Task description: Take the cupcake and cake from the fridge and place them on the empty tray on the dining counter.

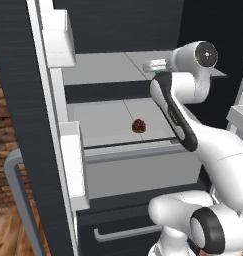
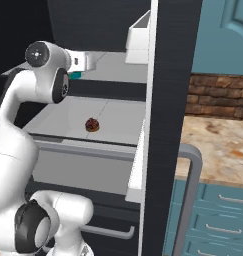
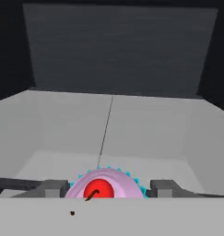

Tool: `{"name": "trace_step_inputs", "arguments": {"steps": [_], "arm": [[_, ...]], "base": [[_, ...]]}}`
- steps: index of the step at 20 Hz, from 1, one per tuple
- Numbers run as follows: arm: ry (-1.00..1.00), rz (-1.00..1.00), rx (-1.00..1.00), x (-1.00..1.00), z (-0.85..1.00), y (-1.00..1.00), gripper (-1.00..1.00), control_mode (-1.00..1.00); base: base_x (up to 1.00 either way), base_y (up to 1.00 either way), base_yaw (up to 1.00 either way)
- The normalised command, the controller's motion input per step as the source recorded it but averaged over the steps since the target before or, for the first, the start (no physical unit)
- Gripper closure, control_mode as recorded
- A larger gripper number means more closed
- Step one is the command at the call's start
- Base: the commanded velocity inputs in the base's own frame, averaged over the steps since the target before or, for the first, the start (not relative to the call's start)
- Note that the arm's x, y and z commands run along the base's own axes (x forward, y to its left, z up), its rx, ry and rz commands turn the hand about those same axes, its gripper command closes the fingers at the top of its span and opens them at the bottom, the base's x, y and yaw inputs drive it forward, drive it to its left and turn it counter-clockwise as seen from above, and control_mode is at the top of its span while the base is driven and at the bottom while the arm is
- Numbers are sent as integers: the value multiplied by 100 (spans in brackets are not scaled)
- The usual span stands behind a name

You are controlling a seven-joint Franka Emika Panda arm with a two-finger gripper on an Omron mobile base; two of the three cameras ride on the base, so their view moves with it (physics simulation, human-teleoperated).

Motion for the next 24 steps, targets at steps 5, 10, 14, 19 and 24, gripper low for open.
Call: {"name": "trace_step_inputs", "arguments": {"steps": [5, 10, 14, 19, 24], "arm": [[-41, 1, 0, -100, 11, -1, 100, -100], [-25, 1, 0, -100, 20, -27, 100, -100], [-5, 0, 0, -100, 3, -48, 100, -100], [5, 0, 0, -100, 0, -24, 100, -100], [9, 0, -1, -28, -7, 0, 100, 100]], "base": [[0, 0, 0], [0, 0, 0], [0, 0, 0], [0, 0, 0], [-36, 0, 0]]}}
